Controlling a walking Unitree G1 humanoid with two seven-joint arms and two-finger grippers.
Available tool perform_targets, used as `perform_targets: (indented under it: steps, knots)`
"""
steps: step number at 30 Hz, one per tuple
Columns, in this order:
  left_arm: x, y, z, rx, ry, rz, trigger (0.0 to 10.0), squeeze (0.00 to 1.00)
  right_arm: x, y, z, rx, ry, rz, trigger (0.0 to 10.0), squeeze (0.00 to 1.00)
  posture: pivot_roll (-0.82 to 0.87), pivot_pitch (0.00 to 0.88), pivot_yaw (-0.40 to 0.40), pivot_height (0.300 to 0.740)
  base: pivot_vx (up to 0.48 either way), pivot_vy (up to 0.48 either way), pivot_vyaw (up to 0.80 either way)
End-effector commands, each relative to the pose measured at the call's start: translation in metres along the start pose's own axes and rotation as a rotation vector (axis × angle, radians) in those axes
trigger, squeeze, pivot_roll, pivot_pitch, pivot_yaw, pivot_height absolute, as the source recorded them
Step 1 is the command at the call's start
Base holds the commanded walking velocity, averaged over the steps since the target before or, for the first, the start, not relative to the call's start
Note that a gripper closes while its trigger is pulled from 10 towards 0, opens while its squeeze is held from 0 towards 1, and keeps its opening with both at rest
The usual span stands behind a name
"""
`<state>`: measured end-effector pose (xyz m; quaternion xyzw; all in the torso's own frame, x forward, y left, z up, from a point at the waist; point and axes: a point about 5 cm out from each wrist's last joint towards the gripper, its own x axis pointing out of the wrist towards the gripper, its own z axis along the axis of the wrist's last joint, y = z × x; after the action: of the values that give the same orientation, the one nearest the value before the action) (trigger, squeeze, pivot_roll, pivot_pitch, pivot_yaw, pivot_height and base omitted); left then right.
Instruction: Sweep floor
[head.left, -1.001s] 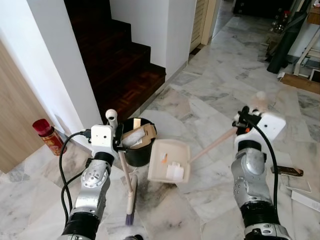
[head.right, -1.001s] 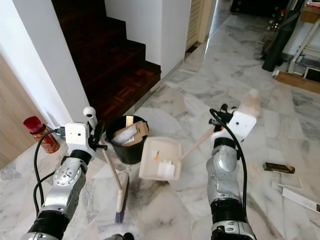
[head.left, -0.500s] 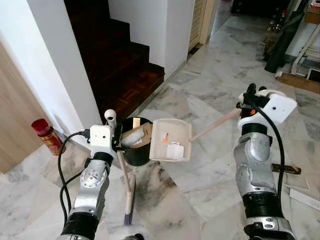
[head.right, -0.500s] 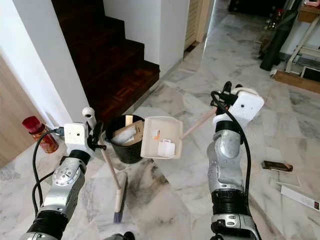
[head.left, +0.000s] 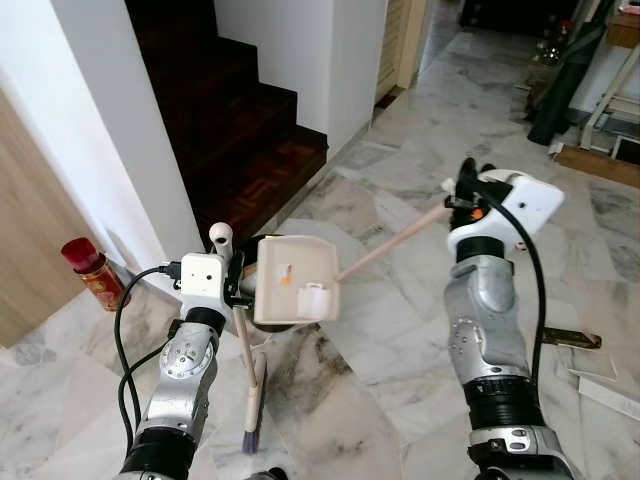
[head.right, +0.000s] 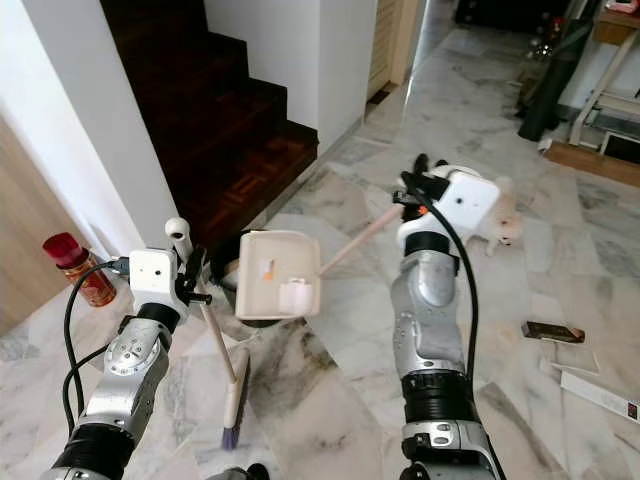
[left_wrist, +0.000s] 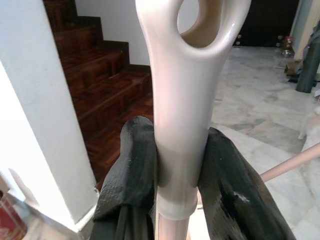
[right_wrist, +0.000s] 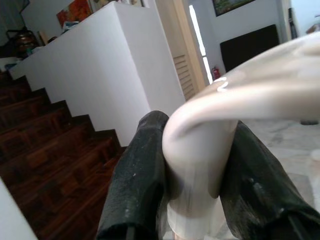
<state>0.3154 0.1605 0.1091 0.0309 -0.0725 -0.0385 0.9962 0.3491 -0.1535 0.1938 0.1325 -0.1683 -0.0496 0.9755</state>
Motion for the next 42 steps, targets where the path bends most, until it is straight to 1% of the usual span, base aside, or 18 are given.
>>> perform_targets:
  steps: [1, 5, 7, 12, 18, 32, 42]
  knots:
    - [-0.001, 0.008, 0.006, 0.006, -0.032, 0.028, 10.0, 0.00, 0.007, 0.004, 0.017, 0.023, -0.074, 0.014, 10.0, 0.00, 0.02, 0.000, 0.003, 0.740, 0.000, 0.000, 0.00]
    - [-0.005, 0.019, 0.006, 0.026, -0.034, 0.069, 10.0, 0.00, 0.006, 0.002, 0.017, 0.026, -0.070, 0.011, 10.0, 0.00, 0.03, 0.000, 0.001, 0.740, 0.000, 0.000, 0.00]
    - [-0.007, 0.019, 0.005, 0.027, -0.031, 0.069, 10.0, 0.00, 0.006, 0.002, 0.016, 0.027, -0.067, 0.010, 10.0, 0.00, 0.03, 0.000, 0.002, 0.740, 0.000, 0.000, 0.00]
    - [-0.008, 0.018, 0.005, 0.026, -0.030, 0.068, 10.0, 0.00, 0.005, 0.001, 0.015, 0.030, -0.063, 0.004, 10.0, 0.00, 0.03, 0.003, 0.004, 0.740, 0.000, 0.096, 0.00]
    - [-0.006, 0.016, 0.007, 0.028, -0.034, 0.064, 10.0, 0.00, 0.006, 0.001, 0.016, 0.033, -0.065, 0.001, 10.0, 0.00, 0.03, 0.009, 0.007, 0.740, 0.000, 0.369, 0.00]
    - [-0.005, 0.015, 0.012, 0.035, -0.048, 0.057, 10.0, 0.00, 0.005, 0.000, 0.015, 0.033, -0.062, -0.013, 10.0, 0.00, 0.03, 0.025, 0.010, 0.740, 0.000, 0.000, 0.00]
    - [-0.004, 0.016, 0.014, 0.039, -0.054, 0.056, 10.0, 0.00, 0.004, -0.004, 0.015, 0.028, -0.062, -0.037, 10.0, 0.00, 0.03, 0.020, 0.018, 0.740, 0.268, 0.000, 0.00]
